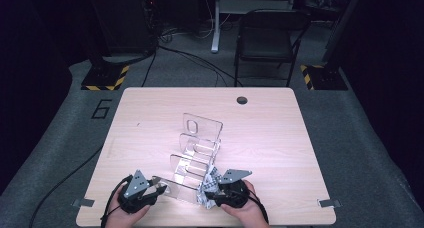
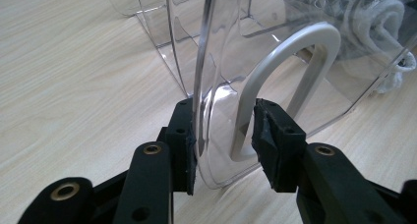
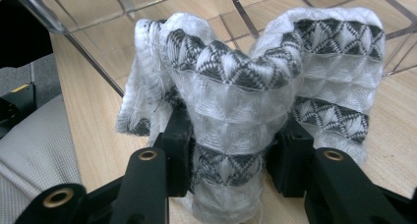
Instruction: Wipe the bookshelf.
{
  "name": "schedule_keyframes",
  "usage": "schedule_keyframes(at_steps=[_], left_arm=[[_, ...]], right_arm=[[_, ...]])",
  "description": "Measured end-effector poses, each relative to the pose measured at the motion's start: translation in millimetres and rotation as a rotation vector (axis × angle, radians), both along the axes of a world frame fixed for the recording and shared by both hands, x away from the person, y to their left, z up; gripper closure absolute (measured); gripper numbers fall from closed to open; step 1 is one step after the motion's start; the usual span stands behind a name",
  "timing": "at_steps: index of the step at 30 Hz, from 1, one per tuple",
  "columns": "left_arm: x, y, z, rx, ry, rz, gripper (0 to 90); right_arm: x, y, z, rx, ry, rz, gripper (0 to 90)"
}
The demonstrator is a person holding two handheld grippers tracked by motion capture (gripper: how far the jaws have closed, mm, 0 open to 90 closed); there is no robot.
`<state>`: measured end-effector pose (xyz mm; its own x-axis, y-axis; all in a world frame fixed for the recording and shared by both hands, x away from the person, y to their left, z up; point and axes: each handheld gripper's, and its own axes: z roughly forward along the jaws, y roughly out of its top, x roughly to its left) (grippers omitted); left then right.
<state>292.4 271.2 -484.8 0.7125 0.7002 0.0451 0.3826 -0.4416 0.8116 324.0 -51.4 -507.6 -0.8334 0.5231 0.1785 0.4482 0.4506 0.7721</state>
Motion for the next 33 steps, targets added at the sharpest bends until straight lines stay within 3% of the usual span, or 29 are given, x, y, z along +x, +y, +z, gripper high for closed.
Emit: schedule_keyframes(at_steps=[5,12,13,19,27,33], left_arm=[[0.2,0.0,-0.2,-0.001,0.002,0.000,62.0],[0.2,-0.1,-0.1,0.004,0.001,0.005,61.8],[0.1,-0.1,0.0,0.004,0.002,0.005,61.8],[0.2,0.0,-0.2,0.002,0.003,0.004,61.9],[0.2,-0.2,0.1,0.004,0.004,0.006,61.8],[0.1,-0.4,0.2,0.003,0.004,-0.002,62.1]], right_arm=[[-0.8,-1.6,4.3,0.021,-0.012,0.002,58.0],[0.8,0.5,-2.4,-0.003,0.015,0.015,58.1],[-1.2,1.5,1.0,-0.021,-0.013,0.022,58.7],[-7.5,6.2,7.0,0.002,-0.045,0.057,58.9],[-1.4,1.7,-0.6,-0.006,-0.004,0.012,59.1],[1.4,-0.8,-1.9,-0.027,-0.008,-0.006,59.6]])
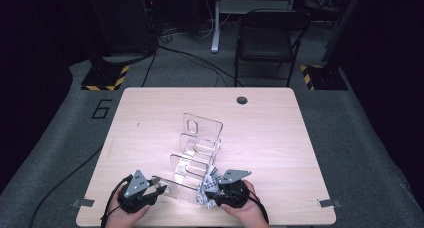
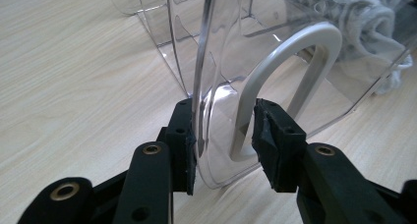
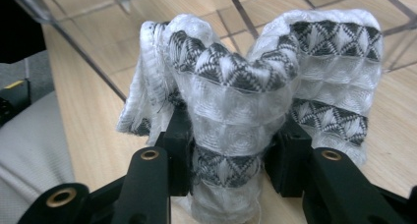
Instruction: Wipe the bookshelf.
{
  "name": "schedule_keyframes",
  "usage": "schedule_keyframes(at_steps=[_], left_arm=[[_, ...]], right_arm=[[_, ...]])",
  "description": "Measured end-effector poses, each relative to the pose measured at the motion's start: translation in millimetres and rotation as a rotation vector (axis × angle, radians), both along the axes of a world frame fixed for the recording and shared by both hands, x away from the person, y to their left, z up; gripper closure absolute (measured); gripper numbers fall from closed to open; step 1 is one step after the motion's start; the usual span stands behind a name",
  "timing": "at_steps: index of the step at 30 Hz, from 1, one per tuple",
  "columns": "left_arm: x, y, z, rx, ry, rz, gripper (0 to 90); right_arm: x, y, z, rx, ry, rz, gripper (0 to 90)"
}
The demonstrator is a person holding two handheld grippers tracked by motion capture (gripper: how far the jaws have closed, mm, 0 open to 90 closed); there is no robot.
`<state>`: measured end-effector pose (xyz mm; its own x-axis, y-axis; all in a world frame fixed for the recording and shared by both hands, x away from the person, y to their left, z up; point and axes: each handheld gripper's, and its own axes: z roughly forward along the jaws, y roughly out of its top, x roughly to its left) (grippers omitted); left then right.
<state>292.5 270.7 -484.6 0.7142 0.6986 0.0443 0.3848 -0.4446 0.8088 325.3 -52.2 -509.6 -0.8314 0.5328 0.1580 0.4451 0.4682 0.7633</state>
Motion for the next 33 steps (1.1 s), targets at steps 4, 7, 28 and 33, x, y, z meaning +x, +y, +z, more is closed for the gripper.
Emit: schedule_keyframes(at_steps=[4,7,28,33], left_arm=[[-0.8,-2.2,0.2,0.005,-0.003,-0.016,63.7],[-0.6,-3.1,0.5,0.007,-0.005,-0.020,64.7],[5.6,-7.6,0.4,0.004,0.010,-0.038,69.6],[6.5,-8.2,0.1,-0.003,0.013,-0.040,69.7]], right_arm=[[3.5,-5.8,1.4,0.010,0.009,-0.032,60.0],[4.4,-11.5,6.1,0.056,0.018,-0.061,60.1],[-22.7,-29.0,59.6,0.265,-0.134,-0.088,61.8],[-32.8,-32.5,75.2,0.325,-0.172,-0.076,61.9]])
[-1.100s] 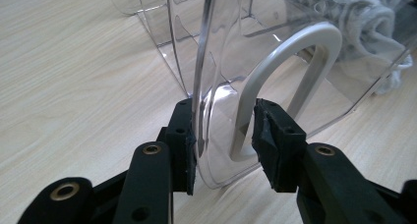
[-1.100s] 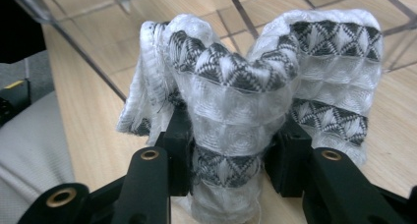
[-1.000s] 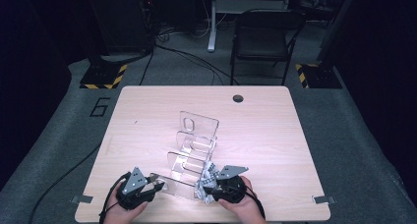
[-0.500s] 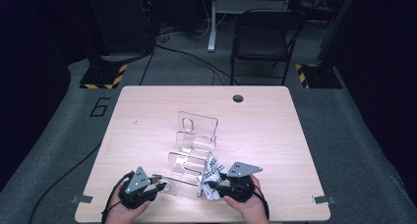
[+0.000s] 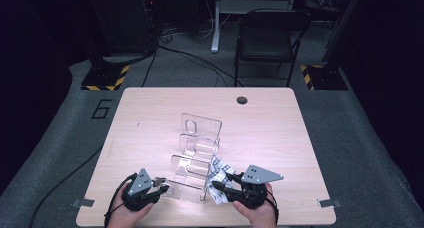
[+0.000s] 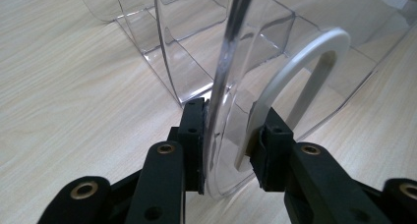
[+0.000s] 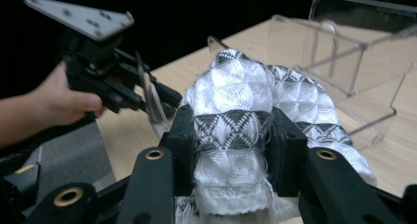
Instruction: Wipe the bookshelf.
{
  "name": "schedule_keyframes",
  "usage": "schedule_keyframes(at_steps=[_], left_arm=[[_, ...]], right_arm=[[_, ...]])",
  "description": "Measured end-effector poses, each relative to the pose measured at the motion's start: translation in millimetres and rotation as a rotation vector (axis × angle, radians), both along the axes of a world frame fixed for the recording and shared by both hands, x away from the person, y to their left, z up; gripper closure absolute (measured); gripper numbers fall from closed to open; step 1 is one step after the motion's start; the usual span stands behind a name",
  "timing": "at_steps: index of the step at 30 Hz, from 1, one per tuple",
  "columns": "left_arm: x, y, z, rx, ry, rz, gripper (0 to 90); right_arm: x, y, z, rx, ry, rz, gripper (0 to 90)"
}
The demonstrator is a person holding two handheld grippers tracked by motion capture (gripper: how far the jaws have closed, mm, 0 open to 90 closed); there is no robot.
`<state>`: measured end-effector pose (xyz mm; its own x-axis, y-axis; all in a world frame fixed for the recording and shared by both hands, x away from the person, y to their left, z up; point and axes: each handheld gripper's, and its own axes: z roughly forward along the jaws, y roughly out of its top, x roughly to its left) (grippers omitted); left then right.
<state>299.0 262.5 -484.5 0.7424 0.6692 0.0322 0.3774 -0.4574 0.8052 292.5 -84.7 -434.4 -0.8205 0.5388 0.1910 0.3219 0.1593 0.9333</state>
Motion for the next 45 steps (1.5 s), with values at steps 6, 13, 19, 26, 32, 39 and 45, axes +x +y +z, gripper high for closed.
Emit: schedule_keyframes(at_steps=[6,13,19,26,32,39,45], left_arm=[[0.6,-0.4,0.2,0.002,0.001,-0.004,69.7],[0.3,-3.1,-0.1,0.001,0.001,-0.017,70.0],[0.3,-3.2,0.0,0.003,0.002,-0.015,70.1],[0.4,-3.1,0.3,0.002,0.004,-0.019,70.1],[0.3,-3.5,0.3,-0.007,0.007,-0.027,70.0],[-0.6,-8.4,0.9,-0.004,0.010,-0.054,70.2],[-0.1,-15.7,1.3,-0.017,0.015,-0.090,70.9]], right_arm=[[-7.5,0.3,7.5,0.041,-0.031,0.035,61.9],[-12.0,11.4,5.7,-0.028,-0.047,0.075,61.7],[-4.7,11.5,-4.5,-0.070,-0.020,0.069,61.4],[-3.0,9.9,-7.0,-0.080,-0.010,0.056,61.9],[2.0,6.3,-12.2,-0.093,0.012,0.019,61.7],[7.1,-0.7,-15.7,-0.069,0.040,0.000,61.6],[10.3,-8.5,-19.8,-0.064,0.059,-0.042,61.1]])
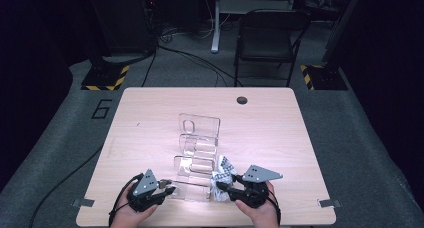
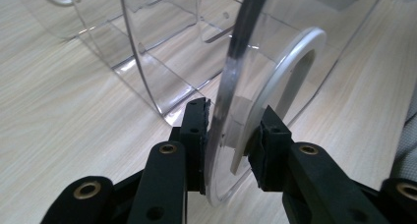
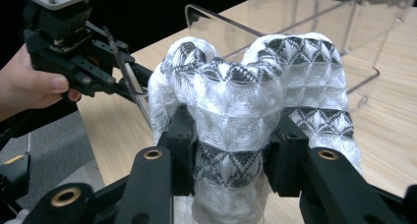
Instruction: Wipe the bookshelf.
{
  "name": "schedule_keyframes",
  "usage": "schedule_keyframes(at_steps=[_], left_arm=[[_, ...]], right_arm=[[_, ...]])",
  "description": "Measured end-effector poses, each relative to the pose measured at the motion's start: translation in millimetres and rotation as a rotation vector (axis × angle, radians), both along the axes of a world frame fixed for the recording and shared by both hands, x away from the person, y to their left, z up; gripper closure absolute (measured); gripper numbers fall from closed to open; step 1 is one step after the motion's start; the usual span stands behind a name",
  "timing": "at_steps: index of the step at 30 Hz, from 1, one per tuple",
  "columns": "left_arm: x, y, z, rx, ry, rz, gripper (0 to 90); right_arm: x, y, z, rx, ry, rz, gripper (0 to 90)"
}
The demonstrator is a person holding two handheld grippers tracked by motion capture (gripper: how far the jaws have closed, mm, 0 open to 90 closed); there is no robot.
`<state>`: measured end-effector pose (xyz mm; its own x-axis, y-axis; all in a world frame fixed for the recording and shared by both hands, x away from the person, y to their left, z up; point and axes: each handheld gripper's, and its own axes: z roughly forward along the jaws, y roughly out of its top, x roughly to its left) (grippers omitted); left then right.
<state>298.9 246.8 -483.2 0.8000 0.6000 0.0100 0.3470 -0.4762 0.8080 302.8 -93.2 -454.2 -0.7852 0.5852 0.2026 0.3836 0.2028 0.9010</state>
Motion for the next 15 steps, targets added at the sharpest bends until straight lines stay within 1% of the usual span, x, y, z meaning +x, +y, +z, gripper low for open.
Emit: schedule_keyframes(at_steps=[3,5,6,8,10,12,13,14,15], left_arm=[[1.1,-4.3,0.7,0.002,-0.005,-0.027,71.5],[1.5,-7.2,0.8,-0.006,-0.001,-0.041,71.9],[2.0,-9.0,1.4,0.002,-0.006,-0.052,71.9],[1.6,-12.5,1.3,0.000,-0.011,-0.057,72.7],[2.1,-15.1,1.7,-0.008,-0.011,-0.070,74.1],[2.8,-17.8,1.9,-0.012,-0.013,-0.074,74.9],[3.3,-19.2,1.9,-0.013,-0.003,-0.078,75.2],[3.7,-20.0,1.8,-0.014,0.001,-0.077,75.5],[4.4,-21.0,1.6,-0.012,0.003,-0.077,75.7]], right_arm=[[1.1,-3.6,-1.1,0.010,0.003,-0.005,61.2],[0.6,-5.8,-1.3,0.012,0.009,-0.018,61.2],[0.4,-6.4,-1.5,0.012,0.008,-0.018,61.3],[-2.2,-7.4,-0.2,0.009,0.007,-0.028,61.7],[-6.7,-8.1,4.3,0.010,-0.010,-0.033,61.9],[-12.3,-9.1,10.8,0.023,-0.033,-0.033,62.0],[-14.0,-9.4,13.3,0.026,-0.060,-0.029,62.0],[-16.4,-8.9,15.1,0.031,-0.072,-0.021,62.0],[-16.6,-8.6,15.0,0.023,-0.080,-0.024,62.0]])
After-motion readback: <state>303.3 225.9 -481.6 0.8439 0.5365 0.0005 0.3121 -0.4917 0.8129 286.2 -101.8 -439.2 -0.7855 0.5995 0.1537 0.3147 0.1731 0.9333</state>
